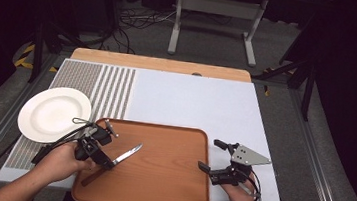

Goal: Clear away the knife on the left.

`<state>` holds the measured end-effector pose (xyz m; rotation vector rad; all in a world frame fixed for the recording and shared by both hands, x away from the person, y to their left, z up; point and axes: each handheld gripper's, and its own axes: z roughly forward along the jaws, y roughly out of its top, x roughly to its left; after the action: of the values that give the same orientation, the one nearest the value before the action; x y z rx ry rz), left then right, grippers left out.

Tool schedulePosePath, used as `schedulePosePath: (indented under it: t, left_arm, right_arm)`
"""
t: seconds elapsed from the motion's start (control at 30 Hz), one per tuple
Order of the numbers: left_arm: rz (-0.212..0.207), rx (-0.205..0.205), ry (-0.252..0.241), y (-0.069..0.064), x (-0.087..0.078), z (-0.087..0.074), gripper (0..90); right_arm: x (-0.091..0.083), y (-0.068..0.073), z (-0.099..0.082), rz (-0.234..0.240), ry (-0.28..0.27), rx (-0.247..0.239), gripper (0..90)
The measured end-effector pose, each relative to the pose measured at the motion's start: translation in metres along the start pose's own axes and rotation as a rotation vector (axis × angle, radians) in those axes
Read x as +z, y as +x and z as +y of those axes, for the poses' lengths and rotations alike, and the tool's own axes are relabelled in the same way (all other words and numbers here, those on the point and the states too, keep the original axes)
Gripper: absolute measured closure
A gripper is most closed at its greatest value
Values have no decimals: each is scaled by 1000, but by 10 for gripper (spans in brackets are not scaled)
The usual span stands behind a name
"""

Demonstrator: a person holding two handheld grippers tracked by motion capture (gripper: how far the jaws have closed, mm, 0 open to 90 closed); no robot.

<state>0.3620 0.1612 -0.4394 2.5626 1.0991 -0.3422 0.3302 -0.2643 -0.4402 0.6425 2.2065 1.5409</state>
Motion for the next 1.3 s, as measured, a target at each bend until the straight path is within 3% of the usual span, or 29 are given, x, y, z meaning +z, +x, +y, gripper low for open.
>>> schedulePosePath:
  t: [0.2,0.33,0.43,0.6,0.8,1.03,1.17,1.3]
  left_arm:
    - [2,57,-39,1,-2,-2,377]
    - [2,153,-99,-3,-6,-1,163]
    - [4,260,-125,-9,-11,-1,144]
    - [23,373,-157,-21,-19,0,151]
    - [33,482,-166,-32,-22,2,388]
    - [81,601,-100,-35,-19,9,719]
    - [97,647,-71,-33,-13,12,898]
    - [96,688,-31,-33,-7,16,900]
  right_arm:
    - [0,0,0,-1,3,-1,77]
    - [0,0,0,-1,2,0,77]
    - [0,0,0,-2,3,-1,77]
    - [0,0,0,-3,2,-2,77]
    - [0,0,0,-3,2,-2,77]
    - [0,0,0,-1,1,-1,77]
    - [0,0,0,0,-1,1,77]
    - [0,-1,-1,-1,2,0,77]
